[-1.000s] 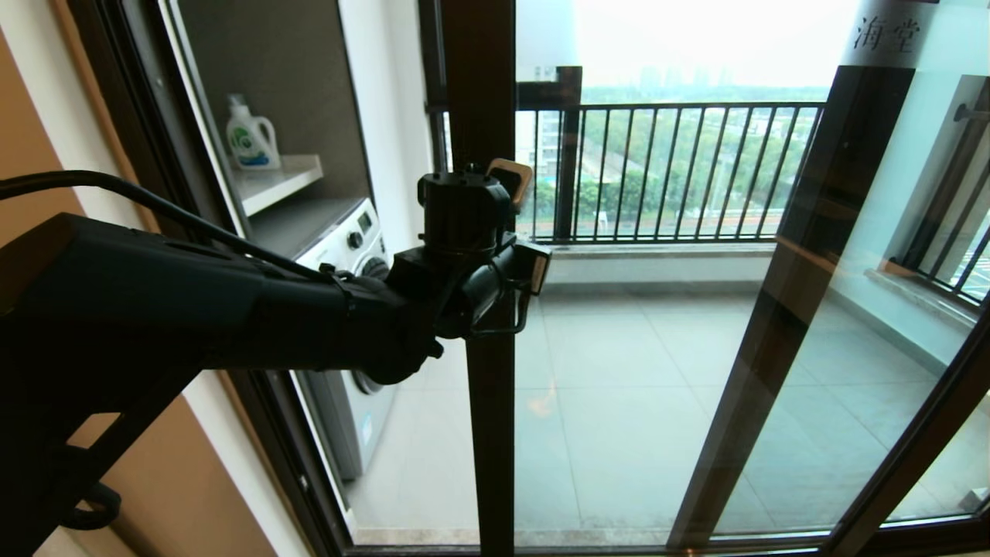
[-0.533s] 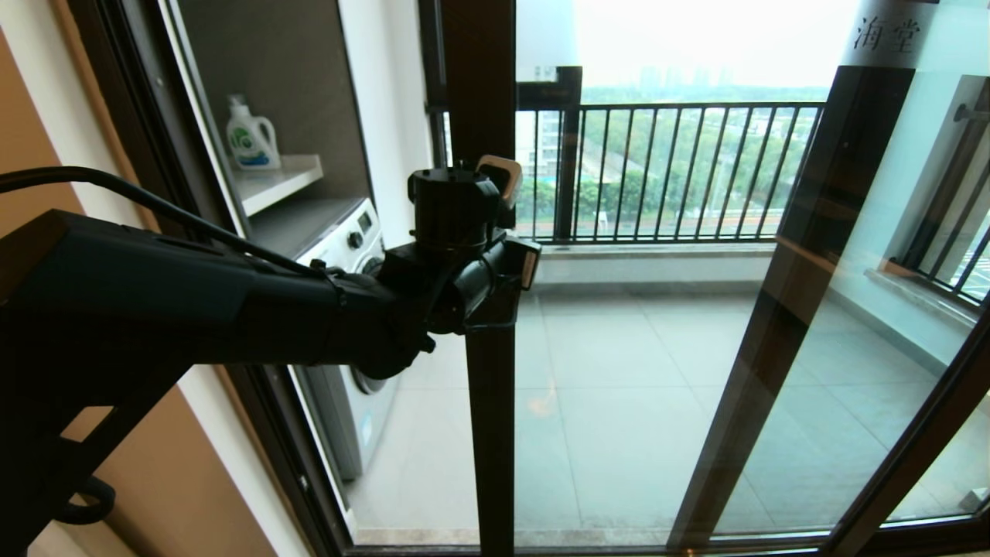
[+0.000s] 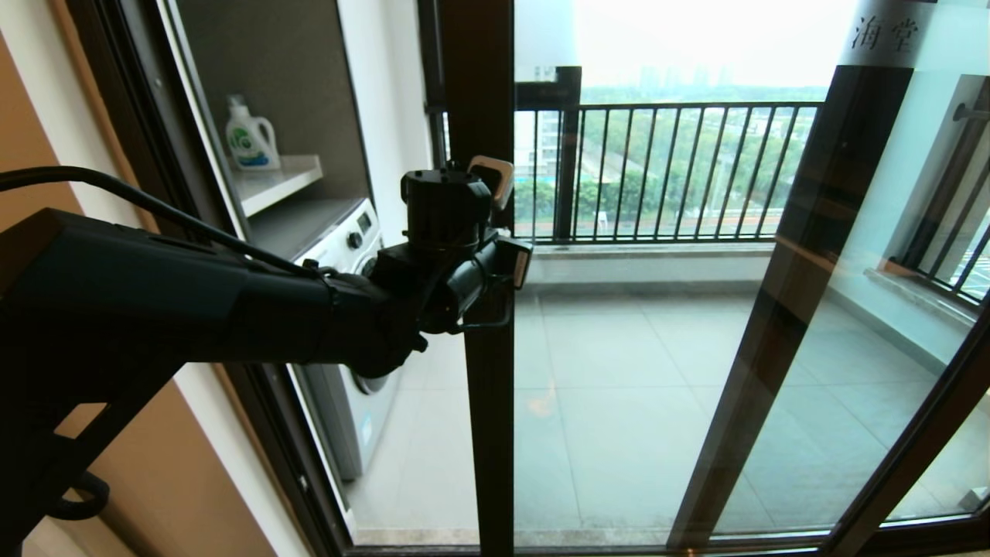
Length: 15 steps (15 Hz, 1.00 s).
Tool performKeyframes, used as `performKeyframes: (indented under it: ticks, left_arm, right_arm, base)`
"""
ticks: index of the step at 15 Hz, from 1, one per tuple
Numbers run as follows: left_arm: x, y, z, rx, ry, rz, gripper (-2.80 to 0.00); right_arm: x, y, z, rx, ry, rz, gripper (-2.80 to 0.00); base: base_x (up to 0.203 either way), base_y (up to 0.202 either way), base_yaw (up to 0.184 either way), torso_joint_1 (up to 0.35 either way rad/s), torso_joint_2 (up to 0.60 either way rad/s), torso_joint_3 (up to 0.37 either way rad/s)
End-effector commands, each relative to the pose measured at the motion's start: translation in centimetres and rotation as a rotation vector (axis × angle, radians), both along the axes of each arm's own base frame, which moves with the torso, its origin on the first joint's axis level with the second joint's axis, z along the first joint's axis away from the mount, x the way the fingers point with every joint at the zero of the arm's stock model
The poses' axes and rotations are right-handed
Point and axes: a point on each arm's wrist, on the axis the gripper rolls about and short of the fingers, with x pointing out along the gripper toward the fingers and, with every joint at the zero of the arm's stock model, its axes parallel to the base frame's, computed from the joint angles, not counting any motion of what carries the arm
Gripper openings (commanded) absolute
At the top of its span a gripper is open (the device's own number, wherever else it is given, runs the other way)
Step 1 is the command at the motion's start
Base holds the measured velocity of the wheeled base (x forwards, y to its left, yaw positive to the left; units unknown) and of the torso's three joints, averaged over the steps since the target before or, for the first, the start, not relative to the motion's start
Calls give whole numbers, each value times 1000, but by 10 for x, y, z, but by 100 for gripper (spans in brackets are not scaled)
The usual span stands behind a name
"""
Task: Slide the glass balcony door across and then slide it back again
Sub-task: Close the slid door
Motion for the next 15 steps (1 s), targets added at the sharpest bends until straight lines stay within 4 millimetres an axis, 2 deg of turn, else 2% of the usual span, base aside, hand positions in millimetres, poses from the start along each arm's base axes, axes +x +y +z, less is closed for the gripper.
performKeyframes:
  ticks: [1,15]
  left_arm:
    - [2,5,0,1,-1,23,-280]
    - [6,31,2,4,12,88,-280]
  right_arm:
    - [0,0,0,-1,0,1,-280]
    - [0,0,0,-1,2,1,-280]
  base:
    - [0,0,0,0,0,0]
    - [0,0,0,0,0,0]
